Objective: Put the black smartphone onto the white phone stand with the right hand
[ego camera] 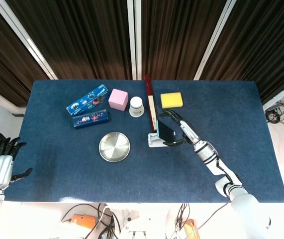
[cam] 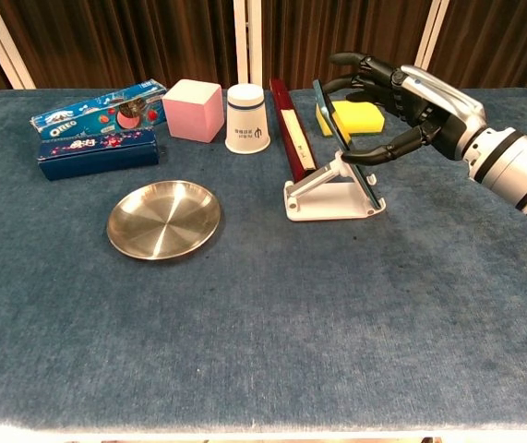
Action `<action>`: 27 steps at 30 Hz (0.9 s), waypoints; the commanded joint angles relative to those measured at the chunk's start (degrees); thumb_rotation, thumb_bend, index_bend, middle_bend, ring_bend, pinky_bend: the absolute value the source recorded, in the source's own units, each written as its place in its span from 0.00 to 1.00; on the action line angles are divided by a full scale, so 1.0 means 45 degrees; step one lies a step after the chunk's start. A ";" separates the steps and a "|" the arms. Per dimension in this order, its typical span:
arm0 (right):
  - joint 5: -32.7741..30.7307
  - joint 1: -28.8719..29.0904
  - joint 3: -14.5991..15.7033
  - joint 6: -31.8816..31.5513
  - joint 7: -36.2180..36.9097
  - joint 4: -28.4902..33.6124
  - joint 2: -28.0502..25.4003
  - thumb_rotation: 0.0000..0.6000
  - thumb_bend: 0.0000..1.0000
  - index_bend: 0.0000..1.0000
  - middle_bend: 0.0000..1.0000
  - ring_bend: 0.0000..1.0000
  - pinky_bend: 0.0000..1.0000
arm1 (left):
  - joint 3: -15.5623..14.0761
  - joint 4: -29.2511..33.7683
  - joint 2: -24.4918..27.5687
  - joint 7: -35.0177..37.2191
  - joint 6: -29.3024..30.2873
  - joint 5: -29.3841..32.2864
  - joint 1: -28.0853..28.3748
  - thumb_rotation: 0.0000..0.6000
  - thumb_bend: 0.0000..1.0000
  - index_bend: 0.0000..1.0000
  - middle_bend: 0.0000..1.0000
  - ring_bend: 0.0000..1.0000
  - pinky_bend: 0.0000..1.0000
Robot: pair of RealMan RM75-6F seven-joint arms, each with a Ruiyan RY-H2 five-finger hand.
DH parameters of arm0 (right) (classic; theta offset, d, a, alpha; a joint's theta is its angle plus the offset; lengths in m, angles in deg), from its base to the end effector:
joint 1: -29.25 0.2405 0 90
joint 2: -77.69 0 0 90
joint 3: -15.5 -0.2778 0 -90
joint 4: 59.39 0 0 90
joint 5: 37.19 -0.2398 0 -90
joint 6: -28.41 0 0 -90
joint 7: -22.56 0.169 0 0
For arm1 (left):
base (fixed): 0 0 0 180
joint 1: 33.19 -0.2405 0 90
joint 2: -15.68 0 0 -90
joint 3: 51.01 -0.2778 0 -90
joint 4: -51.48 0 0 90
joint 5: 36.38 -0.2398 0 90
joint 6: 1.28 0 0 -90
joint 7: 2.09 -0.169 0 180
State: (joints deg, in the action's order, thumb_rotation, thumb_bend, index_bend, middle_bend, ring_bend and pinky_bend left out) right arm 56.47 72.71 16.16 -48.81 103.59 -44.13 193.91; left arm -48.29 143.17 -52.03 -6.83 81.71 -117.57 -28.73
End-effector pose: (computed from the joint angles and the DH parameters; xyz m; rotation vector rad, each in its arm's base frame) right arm -0.2135 -0.4276 -0.0754 1.6712 -1.5278 1.8080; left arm -0.3547 0.2062 0.1187 -1.3467 -0.9518 -0.8119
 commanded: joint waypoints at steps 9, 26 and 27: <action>-0.0371 -0.1528 -0.0258 -0.1967 -0.3953 0.1749 -0.2523 1.00 0.20 0.10 0.22 0.06 0.08 | 0.0028 -0.0091 0.0096 0.0016 -0.0074 -0.0051 0.0085 1.00 0.10 0.21 0.11 0.05 0.00; -0.2909 -0.6703 0.0944 -0.2381 -1.3979 1.6697 -1.2251 1.00 0.20 0.02 0.06 0.00 0.00 | 0.0115 -0.0802 -0.0407 0.0496 0.0186 -0.0552 0.0266 1.00 0.10 0.21 0.11 0.05 0.00; -0.2893 -0.6909 0.1009 -0.2467 -1.3900 1.6751 -1.2323 1.00 0.20 0.02 0.05 0.00 0.00 | 0.0116 -0.0824 -0.0429 0.0503 0.0204 -0.0568 0.0267 1.00 0.10 0.21 0.11 0.05 0.00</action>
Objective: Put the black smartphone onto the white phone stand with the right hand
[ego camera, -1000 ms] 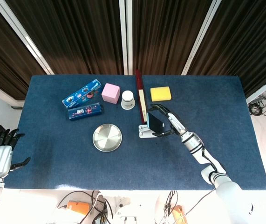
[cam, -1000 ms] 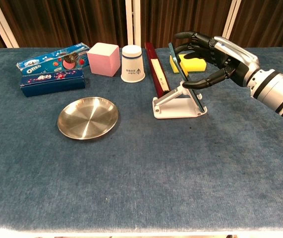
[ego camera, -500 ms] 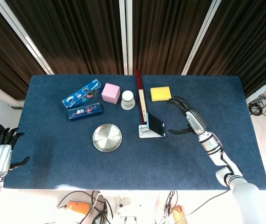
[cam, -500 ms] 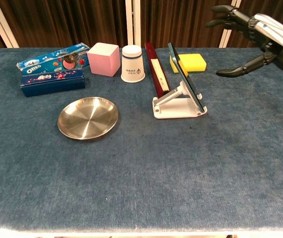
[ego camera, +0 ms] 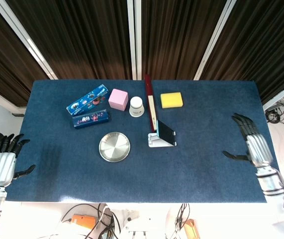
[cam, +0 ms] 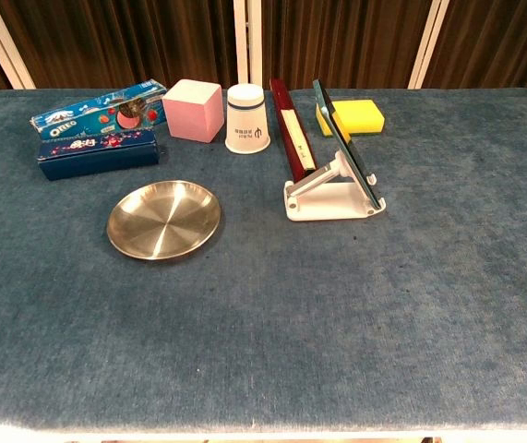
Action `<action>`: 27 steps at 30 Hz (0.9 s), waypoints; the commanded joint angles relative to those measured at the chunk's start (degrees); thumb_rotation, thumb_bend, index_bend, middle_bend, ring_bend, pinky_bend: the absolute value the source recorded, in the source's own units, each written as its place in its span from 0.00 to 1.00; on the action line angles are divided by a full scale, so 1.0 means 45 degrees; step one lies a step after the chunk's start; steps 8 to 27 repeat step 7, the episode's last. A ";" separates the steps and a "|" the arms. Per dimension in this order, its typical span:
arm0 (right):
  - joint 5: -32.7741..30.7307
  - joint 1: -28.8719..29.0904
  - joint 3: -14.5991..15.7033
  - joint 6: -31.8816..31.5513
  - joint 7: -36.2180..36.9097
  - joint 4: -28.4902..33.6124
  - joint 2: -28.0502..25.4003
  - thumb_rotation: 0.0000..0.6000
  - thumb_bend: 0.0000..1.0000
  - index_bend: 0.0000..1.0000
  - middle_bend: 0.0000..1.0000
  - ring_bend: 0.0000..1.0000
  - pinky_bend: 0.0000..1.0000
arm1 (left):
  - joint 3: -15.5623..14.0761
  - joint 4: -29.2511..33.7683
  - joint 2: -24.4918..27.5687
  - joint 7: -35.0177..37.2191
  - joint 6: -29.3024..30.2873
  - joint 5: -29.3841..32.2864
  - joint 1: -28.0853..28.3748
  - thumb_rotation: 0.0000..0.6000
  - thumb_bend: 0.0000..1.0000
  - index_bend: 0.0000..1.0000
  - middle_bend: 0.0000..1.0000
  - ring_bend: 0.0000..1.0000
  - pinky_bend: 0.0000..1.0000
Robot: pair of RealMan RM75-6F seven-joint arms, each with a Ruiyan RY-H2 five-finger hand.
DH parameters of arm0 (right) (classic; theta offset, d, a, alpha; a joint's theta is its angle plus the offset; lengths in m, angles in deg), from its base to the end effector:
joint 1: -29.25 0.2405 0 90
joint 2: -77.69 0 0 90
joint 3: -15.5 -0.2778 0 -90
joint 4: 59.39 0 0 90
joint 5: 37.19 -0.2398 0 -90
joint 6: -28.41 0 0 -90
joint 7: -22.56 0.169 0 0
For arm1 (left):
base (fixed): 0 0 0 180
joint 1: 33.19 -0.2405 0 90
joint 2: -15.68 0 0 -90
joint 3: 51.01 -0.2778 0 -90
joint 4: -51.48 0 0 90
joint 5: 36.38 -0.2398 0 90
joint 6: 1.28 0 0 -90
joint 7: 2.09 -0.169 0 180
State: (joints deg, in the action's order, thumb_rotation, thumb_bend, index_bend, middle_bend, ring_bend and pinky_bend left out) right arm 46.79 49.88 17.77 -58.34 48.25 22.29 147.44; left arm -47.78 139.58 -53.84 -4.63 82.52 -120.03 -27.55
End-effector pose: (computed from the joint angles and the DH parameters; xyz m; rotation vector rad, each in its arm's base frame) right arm -0.3165 -0.2880 0.1200 1.4240 -1.0735 1.3172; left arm -0.3526 0.2169 0.1154 -1.3720 -0.9086 -0.8689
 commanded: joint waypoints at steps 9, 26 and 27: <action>-0.0310 -0.2697 0.0739 -0.0534 -0.0782 0.1974 -0.2158 1.00 0.20 0.00 0.04 0.00 0.00 | -0.0005 -0.0188 -0.0168 0.0077 0.0063 -0.0079 0.0024 1.00 0.10 0.21 0.11 0.05 0.00; -0.0310 -0.2697 0.0739 -0.0534 -0.0782 0.1974 -0.2158 1.00 0.20 0.00 0.04 0.00 0.00 | -0.0005 -0.0188 -0.0168 0.0077 0.0063 -0.0079 0.0024 1.00 0.10 0.21 0.11 0.05 0.00; -0.0310 -0.2697 0.0739 -0.0534 -0.0782 0.1974 -0.2158 1.00 0.20 0.00 0.04 0.00 0.00 | -0.0005 -0.0188 -0.0168 0.0077 0.0063 -0.0079 0.0024 1.00 0.10 0.21 0.11 0.05 0.00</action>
